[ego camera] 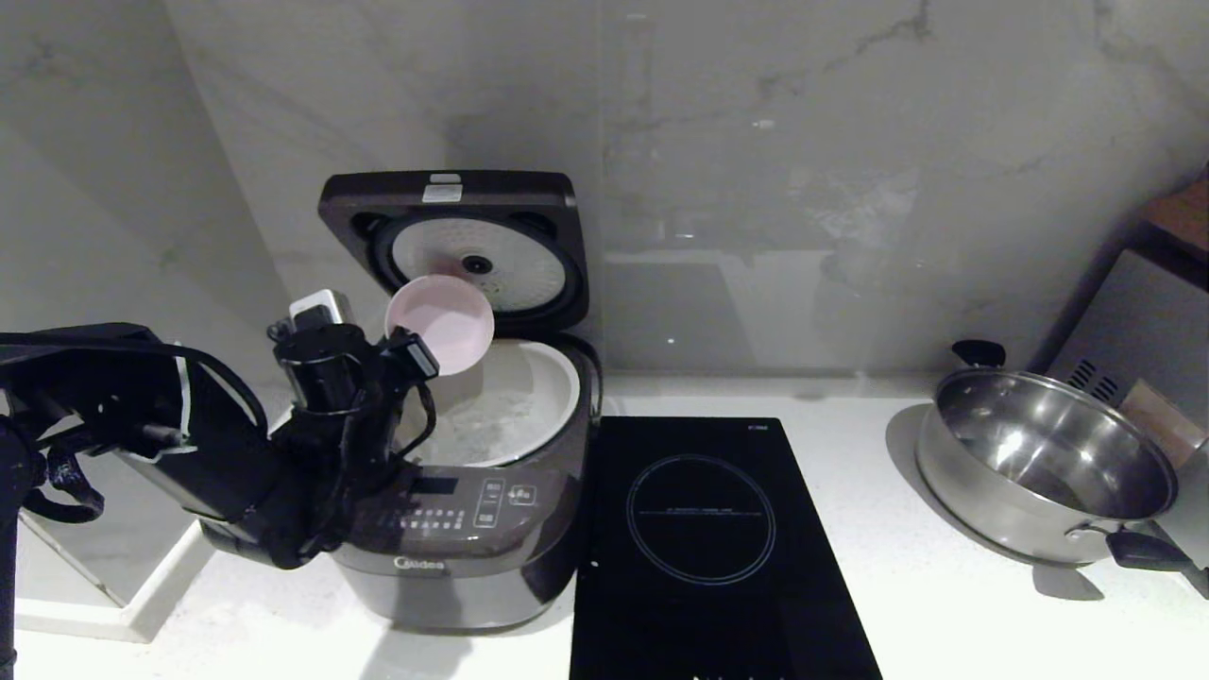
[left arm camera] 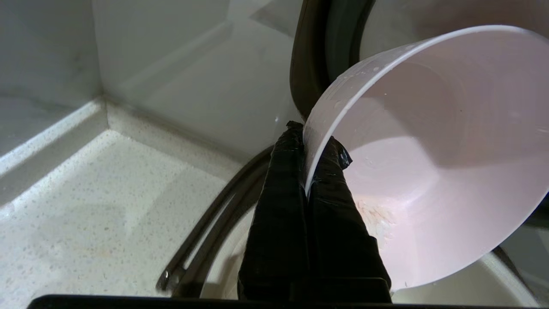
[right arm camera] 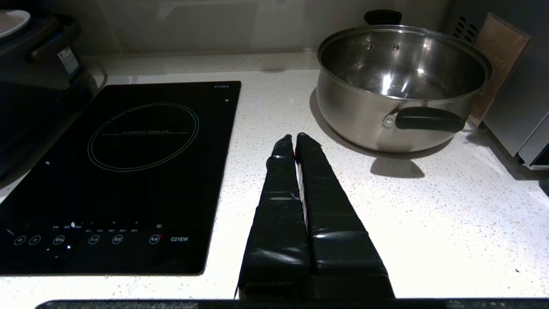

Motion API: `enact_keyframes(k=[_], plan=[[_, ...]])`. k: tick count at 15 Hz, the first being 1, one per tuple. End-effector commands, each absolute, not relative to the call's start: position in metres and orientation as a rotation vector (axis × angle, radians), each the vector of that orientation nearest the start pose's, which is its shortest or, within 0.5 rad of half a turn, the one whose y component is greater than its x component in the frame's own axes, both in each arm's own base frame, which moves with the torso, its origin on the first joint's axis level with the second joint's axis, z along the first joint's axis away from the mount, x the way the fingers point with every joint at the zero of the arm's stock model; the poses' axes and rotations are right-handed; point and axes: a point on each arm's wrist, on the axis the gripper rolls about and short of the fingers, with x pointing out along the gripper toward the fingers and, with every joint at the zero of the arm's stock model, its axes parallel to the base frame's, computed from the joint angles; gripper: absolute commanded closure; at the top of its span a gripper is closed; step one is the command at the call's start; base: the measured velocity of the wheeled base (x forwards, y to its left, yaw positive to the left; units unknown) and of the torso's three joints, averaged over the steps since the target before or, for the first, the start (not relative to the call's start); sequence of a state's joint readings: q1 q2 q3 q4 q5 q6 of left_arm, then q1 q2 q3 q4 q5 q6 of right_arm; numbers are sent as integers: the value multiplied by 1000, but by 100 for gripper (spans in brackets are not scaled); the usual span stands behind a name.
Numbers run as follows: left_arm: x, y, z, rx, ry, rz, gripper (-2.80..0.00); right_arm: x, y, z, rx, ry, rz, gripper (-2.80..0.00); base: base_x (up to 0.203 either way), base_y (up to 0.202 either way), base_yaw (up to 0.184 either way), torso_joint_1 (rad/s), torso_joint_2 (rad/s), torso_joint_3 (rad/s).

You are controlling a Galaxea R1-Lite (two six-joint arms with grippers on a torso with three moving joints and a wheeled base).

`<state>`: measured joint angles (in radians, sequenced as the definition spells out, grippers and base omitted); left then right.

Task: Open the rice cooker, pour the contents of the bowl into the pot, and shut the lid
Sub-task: Pour the water from the bowl into the rice cooker

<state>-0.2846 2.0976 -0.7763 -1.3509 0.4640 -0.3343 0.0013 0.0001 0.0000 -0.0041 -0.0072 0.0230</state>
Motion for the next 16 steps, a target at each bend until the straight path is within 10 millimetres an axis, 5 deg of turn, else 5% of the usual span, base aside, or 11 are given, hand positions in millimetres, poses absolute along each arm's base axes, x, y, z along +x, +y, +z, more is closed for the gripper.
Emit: enact_keyframes(k=[1, 6, 16], plan=[[350, -100, 103, -338, -27, 159, 0, -23, 0, 76, 23, -5, -6, 0, 0, 0, 0, 0, 0, 0], [354, -84, 113, -313, -83, 195, 0, -23, 0, 76, 23, -6, -8, 0, 0, 0, 0, 0, 0, 0], [339, -106, 125, -225, -173, 143, 0, -23, 0, 76, 23, -6, -7, 0, 0, 0, 0, 0, 0, 0]])
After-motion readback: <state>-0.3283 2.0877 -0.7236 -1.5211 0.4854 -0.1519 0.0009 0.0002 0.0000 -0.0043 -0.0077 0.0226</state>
